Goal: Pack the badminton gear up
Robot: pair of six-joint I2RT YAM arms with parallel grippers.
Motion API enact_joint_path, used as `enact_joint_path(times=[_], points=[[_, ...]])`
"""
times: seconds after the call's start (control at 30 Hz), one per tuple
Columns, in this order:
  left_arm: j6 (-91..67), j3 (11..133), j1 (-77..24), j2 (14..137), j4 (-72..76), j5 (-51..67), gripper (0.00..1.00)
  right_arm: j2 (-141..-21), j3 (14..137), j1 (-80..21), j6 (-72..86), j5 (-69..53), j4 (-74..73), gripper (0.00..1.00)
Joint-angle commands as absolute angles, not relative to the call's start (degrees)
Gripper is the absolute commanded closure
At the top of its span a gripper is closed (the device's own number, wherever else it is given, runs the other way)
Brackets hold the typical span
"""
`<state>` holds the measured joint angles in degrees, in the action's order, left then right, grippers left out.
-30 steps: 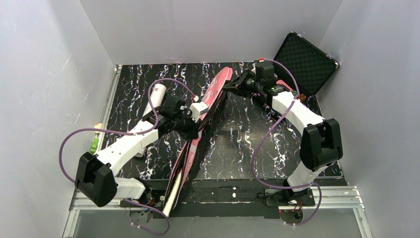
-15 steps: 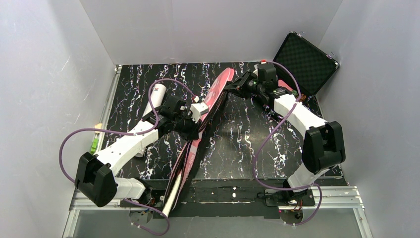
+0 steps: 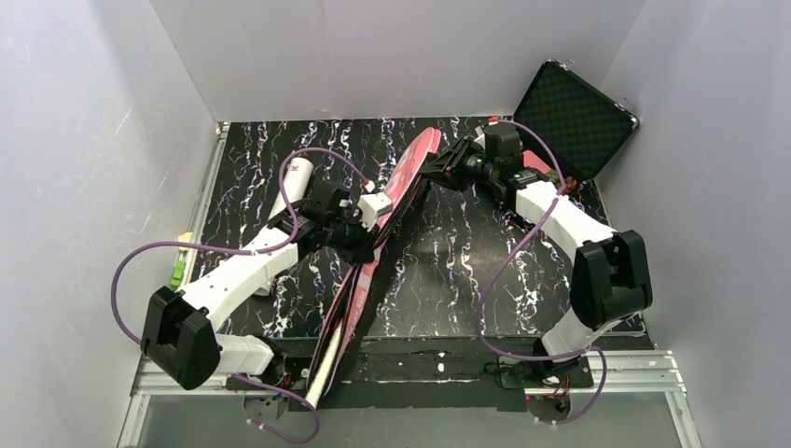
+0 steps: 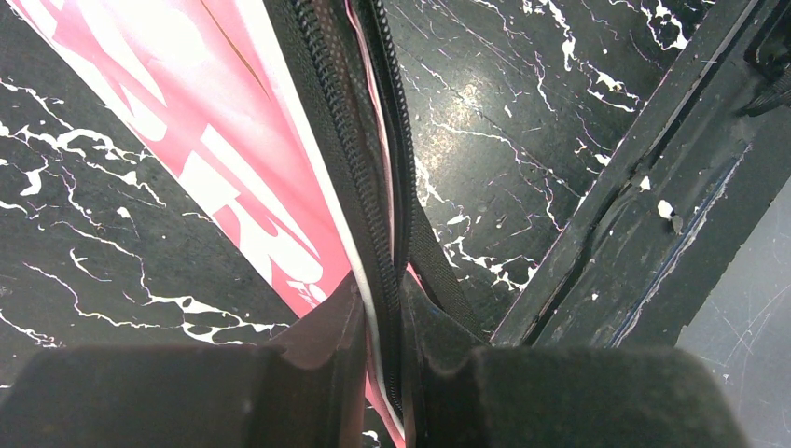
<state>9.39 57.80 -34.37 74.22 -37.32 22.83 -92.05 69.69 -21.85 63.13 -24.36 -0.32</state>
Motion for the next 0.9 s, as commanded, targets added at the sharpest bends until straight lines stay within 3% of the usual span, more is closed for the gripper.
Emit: enact_joint_path(times=[0.0, 0.43, 0.63, 0.87], points=[[9.91, 59.64, -34.72, 71.50, -35.77, 23.38, 1.00, -89.30, 68.93, -22.15, 63.88, -26.04, 2.24, 0.68], [9.72, 59.60, -34.72, 71.62, -35.66, 22.94, 1.00, -87.26, 67.77, -22.13, 63.46, -25.36, 1.79, 0.99], [9.71, 59.66, -34.72, 71.67, -35.60, 22.85, 1.00, -86.67, 67.45, -22.36, 63.52, -28.22, 1.48, 0.99], [9.84, 59.50, -34.72, 71.69, -35.60, 22.76, 1.00, -87.22, 64.99, -24.33, 65.35, -39.86, 5.52, 0.99]])
